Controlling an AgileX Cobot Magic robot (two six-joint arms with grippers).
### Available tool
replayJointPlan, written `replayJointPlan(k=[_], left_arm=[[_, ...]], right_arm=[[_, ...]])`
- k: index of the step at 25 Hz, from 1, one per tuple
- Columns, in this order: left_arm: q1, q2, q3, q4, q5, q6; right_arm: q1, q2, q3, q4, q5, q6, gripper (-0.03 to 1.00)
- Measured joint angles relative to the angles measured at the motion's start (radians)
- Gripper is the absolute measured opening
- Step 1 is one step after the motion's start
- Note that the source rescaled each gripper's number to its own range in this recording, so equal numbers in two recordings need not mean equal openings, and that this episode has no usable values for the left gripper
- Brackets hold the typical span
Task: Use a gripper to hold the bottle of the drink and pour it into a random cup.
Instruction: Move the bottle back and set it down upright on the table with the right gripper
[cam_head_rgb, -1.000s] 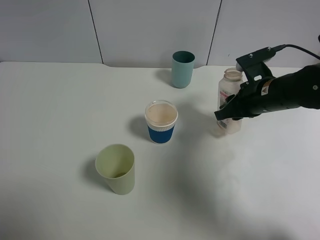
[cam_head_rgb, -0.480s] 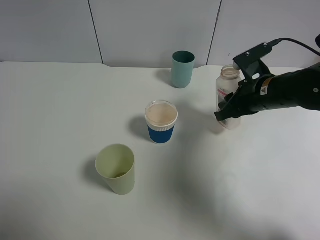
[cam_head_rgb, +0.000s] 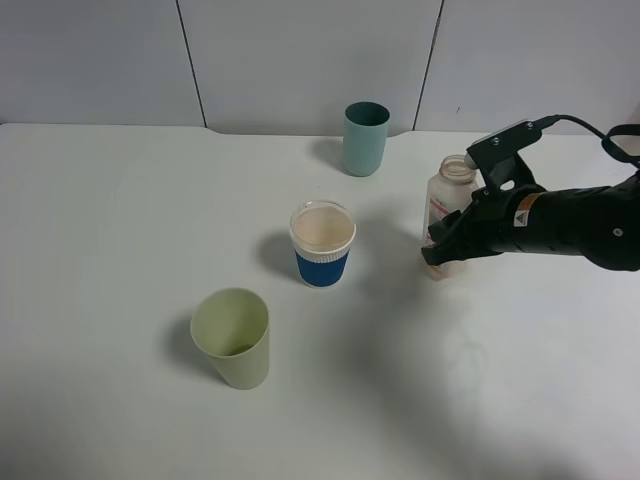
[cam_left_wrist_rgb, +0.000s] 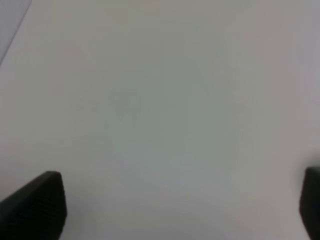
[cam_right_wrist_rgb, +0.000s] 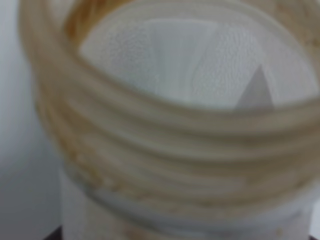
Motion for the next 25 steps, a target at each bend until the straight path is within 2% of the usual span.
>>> replayJointPlan(k=[4, 13, 15, 19, 25], left_arm=[[0.0, 0.0, 0.0, 0.0, 0.0, 0.0], [0.0, 0.0, 0.0, 0.0, 0.0, 0.0], [0.0, 0.0, 0.0, 0.0, 0.0, 0.0], [0.0, 0.0, 0.0, 0.0, 0.0, 0.0], [0.0, 0.0, 0.0, 0.0, 0.0, 0.0]], right_arm=[[0.0, 0.0, 0.008, 0.006, -0.04, -0.007, 0.0], [0.0, 0.0, 0.009, 0.007, -0.046, -0.007, 0.0], [0.0, 0.0, 0.009, 0.007, -0.034, -0.007, 0.08], [0.0, 0.0, 0.009, 0.007, -0.022, -0.007, 0.34], [0.0, 0.0, 0.009, 0.007, -0.019, 0.02, 0.62]])
